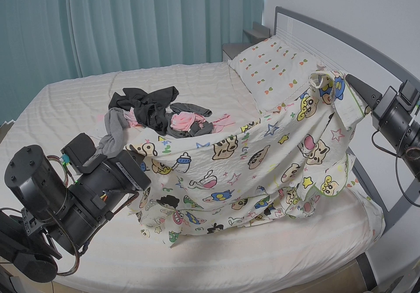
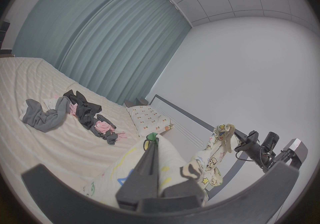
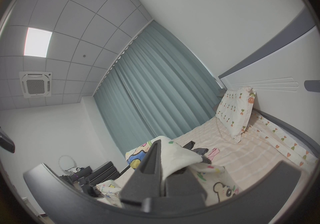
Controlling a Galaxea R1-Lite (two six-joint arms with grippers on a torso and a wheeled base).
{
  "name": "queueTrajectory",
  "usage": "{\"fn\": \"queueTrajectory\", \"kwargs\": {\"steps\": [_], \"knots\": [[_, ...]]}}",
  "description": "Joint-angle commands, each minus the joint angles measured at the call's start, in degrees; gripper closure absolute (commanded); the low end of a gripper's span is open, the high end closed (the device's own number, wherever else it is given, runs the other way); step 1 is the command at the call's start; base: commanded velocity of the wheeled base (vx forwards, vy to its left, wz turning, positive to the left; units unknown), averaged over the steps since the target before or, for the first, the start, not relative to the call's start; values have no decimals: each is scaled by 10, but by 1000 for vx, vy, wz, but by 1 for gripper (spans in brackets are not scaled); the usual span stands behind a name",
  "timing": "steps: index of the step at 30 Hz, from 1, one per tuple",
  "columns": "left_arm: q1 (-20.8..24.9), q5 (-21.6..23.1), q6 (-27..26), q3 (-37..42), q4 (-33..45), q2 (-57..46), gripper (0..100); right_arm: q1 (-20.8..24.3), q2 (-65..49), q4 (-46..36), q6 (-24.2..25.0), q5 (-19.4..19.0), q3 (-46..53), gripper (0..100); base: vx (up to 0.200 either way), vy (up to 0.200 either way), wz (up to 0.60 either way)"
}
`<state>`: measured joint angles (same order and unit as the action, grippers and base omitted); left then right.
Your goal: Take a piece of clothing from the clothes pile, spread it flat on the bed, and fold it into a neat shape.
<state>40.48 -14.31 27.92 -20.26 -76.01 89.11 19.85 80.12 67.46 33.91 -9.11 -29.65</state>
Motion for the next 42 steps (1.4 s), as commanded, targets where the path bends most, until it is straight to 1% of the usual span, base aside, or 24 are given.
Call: {"fn": "queueTrajectory", "kwargs": {"steps": [1,5,8,11,14,18,23,30,32,36,39,42], "knots": [[1,0,0,0,0,-4,100,0,-25,-1,0,-7,11,100,-200,0,0],[1,1,0,1,1,-15,100,1,-49,-1,0,-12,13,100,-200,0,0],[2,1,-1,10,1,-30,100,4,-72,-17,-1,-12,13,100,-200,0,0],[4,2,0,25,2,-53,100,28,-113,-44,-2,-13,16,100,-200,0,0],[6,2,0,28,2,-63,100,49,-145,-77,-10,-12,14,100,0,0,0],[14,2,-1,34,4,-90,100,62,-167,-109,-23,-12,10,100,0,0,0],[27,2,-1,36,19,-119,100,56,-166,-115,-24,-12,7,100,0,0,0],[22,2,-1,34,75,-134,100,55,-146,-116,-24,-12,2,100,0,0,0],[21,1,-1,34,84,-132,100,46,-133,-116,-24,-13,4,100,0,0,0],[19,0,0,30,99,-114,100,35,-109,-116,-24,-14,2,100,0,0,0],[-1,0,2,25,103,-71,100,18,-77,-111,-24,-26,0,100,0,0,0],[-4,1,4,17,103,-42,100,0,-58,-111,-24,-34,-2,100,0,0,0]]}}
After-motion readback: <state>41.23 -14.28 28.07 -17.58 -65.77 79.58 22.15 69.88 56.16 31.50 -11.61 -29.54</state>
